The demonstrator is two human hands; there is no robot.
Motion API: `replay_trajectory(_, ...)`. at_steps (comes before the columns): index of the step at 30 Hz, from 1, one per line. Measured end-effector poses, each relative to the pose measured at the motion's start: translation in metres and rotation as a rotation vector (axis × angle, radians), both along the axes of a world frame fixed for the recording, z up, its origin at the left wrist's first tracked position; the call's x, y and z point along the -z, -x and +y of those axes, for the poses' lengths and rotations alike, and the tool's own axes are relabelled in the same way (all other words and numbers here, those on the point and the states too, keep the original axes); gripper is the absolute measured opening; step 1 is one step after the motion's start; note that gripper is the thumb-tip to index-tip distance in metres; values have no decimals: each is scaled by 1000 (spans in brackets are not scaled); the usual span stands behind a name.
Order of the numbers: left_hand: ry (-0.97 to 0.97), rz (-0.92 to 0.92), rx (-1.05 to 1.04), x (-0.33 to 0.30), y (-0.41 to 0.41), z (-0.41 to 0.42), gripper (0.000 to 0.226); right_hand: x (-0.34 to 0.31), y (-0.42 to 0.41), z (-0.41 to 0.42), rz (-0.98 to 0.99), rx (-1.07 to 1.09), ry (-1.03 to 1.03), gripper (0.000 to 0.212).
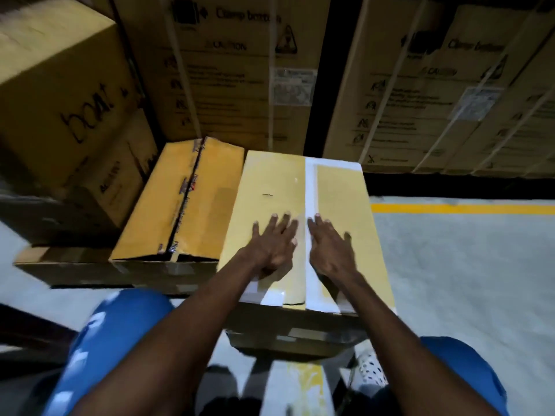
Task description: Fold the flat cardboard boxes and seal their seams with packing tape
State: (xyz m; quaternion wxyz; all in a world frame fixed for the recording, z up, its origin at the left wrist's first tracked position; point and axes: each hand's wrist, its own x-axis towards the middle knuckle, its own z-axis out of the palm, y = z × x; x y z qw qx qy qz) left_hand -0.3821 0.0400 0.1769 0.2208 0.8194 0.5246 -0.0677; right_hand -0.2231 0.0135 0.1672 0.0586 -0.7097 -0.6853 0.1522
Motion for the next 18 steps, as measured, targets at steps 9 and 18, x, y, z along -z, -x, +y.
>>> replay_trajectory(9,-35,-609,-367,-74,153,-87,52,-98,181,-50,438,-106,-367,45)
replay_trajectory(18,-281,-562,-951,-29,371,-228,32,-64,424,-121,457,-633,-54,43)
